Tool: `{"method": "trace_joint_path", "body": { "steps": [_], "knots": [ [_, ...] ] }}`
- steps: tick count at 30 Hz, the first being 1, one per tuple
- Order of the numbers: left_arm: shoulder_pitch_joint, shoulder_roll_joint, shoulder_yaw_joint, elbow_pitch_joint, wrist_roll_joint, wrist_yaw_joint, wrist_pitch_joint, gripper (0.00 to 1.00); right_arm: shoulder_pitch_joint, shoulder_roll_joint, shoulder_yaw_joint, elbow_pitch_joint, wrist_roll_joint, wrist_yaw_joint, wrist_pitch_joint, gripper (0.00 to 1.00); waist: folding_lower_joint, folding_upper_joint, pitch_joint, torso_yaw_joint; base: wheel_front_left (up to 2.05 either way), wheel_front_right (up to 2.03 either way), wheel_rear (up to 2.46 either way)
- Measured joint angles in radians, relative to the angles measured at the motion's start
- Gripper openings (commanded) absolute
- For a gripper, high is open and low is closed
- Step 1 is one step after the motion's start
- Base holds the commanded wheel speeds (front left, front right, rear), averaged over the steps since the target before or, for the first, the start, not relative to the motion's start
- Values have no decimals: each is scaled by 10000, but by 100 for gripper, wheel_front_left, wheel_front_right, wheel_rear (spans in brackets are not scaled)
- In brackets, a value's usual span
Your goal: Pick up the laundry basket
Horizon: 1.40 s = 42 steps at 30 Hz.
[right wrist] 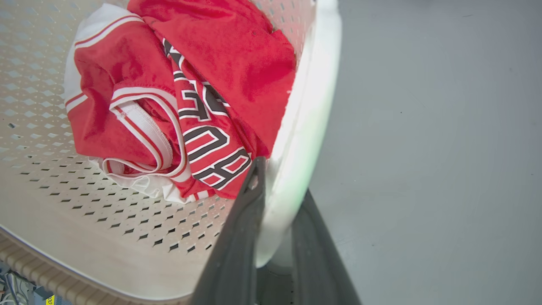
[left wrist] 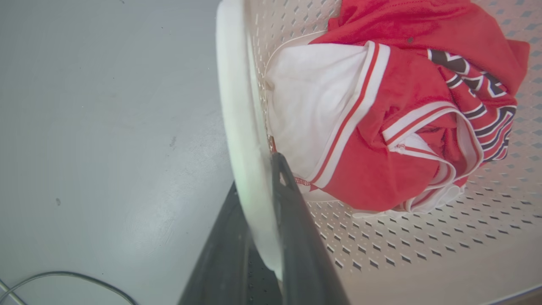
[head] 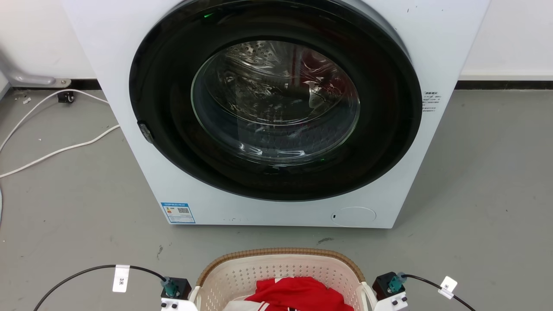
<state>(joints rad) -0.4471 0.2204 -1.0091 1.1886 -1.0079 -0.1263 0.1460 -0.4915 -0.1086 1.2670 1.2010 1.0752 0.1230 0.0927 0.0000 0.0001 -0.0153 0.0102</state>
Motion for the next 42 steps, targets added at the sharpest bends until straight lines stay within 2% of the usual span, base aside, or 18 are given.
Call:
{"method": "trace_joint_path", "body": {
  "steps": [42],
  "knots": [
    [-114, 17, -1131, 136, -1089, 0, -272, 0, 12, -36, 105, -12, 140, 0, 46, 0, 1, -1, -105, 12, 0, 0, 0]
  ]
}}
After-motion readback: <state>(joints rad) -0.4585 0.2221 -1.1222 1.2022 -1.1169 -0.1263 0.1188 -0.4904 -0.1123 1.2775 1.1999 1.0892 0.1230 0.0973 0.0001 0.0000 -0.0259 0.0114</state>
